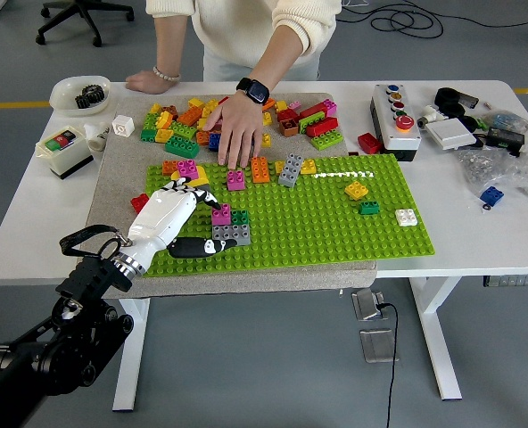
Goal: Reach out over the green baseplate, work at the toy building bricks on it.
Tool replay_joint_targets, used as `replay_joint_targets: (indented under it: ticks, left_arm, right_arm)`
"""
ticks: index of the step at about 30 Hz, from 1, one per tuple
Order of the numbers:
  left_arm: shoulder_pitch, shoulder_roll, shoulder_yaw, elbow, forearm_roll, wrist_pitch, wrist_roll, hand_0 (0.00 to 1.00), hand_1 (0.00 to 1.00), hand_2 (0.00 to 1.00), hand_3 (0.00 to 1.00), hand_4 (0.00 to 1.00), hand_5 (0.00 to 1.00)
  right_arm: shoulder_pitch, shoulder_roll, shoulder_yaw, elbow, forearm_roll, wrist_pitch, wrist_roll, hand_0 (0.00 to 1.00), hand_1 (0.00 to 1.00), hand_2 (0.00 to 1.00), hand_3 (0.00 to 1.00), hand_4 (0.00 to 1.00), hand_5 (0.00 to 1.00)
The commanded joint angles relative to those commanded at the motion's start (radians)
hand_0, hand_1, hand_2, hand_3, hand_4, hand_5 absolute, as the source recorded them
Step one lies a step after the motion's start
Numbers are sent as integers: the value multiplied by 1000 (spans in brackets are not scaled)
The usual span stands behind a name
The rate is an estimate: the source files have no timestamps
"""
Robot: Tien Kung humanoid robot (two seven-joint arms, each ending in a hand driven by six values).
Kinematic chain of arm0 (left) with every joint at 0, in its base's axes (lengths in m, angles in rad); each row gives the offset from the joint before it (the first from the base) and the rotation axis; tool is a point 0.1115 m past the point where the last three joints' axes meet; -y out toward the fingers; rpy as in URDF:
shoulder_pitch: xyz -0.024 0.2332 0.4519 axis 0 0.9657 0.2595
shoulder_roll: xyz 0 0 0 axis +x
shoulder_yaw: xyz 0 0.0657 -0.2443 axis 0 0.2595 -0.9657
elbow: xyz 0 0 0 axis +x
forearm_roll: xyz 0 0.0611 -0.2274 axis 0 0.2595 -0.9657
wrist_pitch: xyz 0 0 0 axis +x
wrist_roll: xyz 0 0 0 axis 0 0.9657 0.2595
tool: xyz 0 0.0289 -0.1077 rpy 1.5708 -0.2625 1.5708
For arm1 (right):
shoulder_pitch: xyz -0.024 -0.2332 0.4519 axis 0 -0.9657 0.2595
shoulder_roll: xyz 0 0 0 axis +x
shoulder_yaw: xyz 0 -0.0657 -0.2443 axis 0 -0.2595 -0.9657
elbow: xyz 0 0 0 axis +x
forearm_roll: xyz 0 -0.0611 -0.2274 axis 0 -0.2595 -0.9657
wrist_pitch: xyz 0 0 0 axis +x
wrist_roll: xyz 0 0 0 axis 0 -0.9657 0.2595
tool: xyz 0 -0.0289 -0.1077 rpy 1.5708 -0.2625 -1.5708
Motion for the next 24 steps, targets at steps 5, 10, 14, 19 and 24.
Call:
replay_joint_targets:
  ticks: [5, 10, 14, 19, 24]
  left_arm:
    - [5, 2, -20, -30, 0, -8, 9, 876, 705, 666, 581, 998, 701]
    - [11, 5, -30, -61, 0, -12, 17, 878, 703, 665, 582, 998, 704]
    - [8, 6, -30, -56, 0, -11, 16, 880, 705, 667, 582, 998, 705]
    - [10, 5, -24, -36, 0, -30, 21, 921, 756, 720, 596, 998, 721]
    - [9, 3, -22, -31, 0, -46, 26, 921, 756, 720, 596, 998, 721]
  right_arm:
    - [0, 0, 3, 0, -1, 0, 0, 745, 636, 677, 635, 854, 559]
    - [2, 0, 3, 0, 0, 0, 1, 745, 636, 677, 635, 854, 560]
    - [1, 1, 3, 0, 0, 0, 0, 746, 636, 677, 635, 854, 561]
    - [1, 0, 4, 0, 0, 0, 0, 745, 636, 677, 635, 855, 563]
    - [2, 1, 4, 0, 1, 0, 0, 745, 636, 677, 635, 855, 563]
